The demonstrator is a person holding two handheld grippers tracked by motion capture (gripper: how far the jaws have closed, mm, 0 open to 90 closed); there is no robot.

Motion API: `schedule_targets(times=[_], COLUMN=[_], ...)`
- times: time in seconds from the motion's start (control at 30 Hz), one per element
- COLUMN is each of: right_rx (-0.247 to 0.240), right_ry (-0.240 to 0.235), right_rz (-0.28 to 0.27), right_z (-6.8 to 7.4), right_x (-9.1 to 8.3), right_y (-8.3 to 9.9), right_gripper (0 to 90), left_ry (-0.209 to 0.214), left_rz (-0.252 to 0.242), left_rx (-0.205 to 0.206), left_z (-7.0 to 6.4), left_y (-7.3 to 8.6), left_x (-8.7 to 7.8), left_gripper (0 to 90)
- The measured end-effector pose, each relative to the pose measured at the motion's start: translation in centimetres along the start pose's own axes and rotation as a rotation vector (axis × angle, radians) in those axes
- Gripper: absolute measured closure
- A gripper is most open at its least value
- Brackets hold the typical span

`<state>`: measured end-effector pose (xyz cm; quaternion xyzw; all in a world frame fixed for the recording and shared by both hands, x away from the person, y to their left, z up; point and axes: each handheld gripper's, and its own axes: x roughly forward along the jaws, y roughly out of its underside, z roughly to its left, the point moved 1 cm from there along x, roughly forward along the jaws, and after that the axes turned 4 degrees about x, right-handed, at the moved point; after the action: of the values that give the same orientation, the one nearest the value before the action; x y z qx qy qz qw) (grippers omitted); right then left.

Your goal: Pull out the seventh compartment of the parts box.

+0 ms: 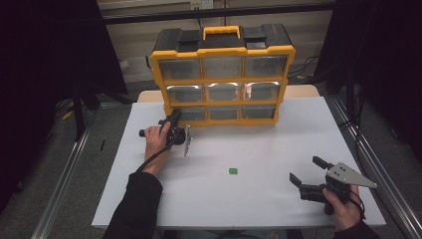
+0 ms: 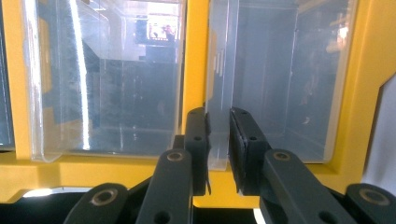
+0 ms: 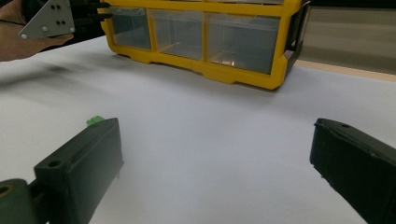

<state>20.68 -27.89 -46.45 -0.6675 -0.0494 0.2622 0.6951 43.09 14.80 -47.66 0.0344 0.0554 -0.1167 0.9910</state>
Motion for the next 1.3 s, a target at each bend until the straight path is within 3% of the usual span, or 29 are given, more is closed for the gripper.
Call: schedule_targets(times=[0.07,0.13,0.17,0.2,0.3,0.4,0.43,0.5,0.53,0.63,0.77,0.8,0.87,0.9,0.97,1.0,1.07,1.3], right_rx=[0.0,0.0,-0.001,0.0,-0.001,-0.001,-0.002,-0.002,-0.001,0.0,-0.002,-0.002,-0.002,-0.002,-0.004,-0.006,-0.005,-0.004], right_ry=[0.0,0.001,0.002,0.001,0.001,0.002,0.002,0.002,0.002,0.001,0.002,0.002,0.002,0.002,0.003,0.001,0.002,0.001], right_rz=[0.0,0.001,0.001,0.0,0.0,-0.002,0.001,0.001,0.001,0.0,0.0,0.0,0.0,0.0,0.0,0.001,0.001,0.001], right_z=[0.0,0.0,0.0,0.0,0.0,0.0,0.0,0.0,0.0,0.0,0.0,0.0,0.0,0.0,0.0,0.0,0.1,0.1], right_x=[0.0,0.0,0.0,0.0,0.0,0.0,0.0,0.0,0.0,0.0,0.0,0.0,0.0,0.0,0.0,0.0,0.0,0.0], right_y=[0.0,0.0,0.0,0.0,0.0,0.0,0.0,0.0,0.0,0.0,0.0,0.0,0.0,0.0,0.0,0.0,0.0,0.0], right_gripper=[2.1,2.1,2.1,2.1,2.1,2.1,2.1,2.1,2.1,2.1,2.1,2.1,2.1,2.1,2.1,2.1,2.1,2.1], left_ry=[-0.008,-0.018,-0.02,-0.029,-0.014,-0.016,-0.014,-0.014,-0.013,-0.015,-0.002,-0.017,-0.014,-0.014,-0.024,-0.022,-0.025,-0.024], left_rz=[-0.034,-0.037,-0.035,-0.029,-0.046,-0.043,-0.052,-0.045,-0.041,-0.037,-0.064,-0.049,-0.034,-0.039,-0.037,-0.044,-0.046,-0.04], left_rx=[-0.042,-0.046,-0.084,-0.07,-0.11,-0.103,-0.129,-0.109,-0.143,-0.103,-0.115,-0.127,-0.084,-0.097,-0.064,-0.094,-0.108,-0.096], left_z=[-0.2,-0.1,-0.3,-0.1,-0.2,0.0,-0.1,0.0,-0.2,0.1,-0.1,-0.2,-0.1,-0.2,0.0,-0.2,-0.3,-0.3], left_y=[0.1,0.2,0.3,0.3,0.4,0.4,0.5,0.5,0.5,0.4,0.4,0.4,0.3,0.3,0.2,0.3,0.3,0.2], left_x=[0.0,-0.1,-0.2,-0.3,-0.2,-0.4,-0.4,-0.5,-0.6,-0.7,-0.8,-1.0,-1.2,-1.2,-1.4,-1.4,-1.5,-1.9], left_gripper=[78.5,78.3,78.2,78.0,77.7,77.5,77.4,77.3,77.3,77.3,77.6,77.7,78.1,78.1,78.3,78.3,78.4,78.3])
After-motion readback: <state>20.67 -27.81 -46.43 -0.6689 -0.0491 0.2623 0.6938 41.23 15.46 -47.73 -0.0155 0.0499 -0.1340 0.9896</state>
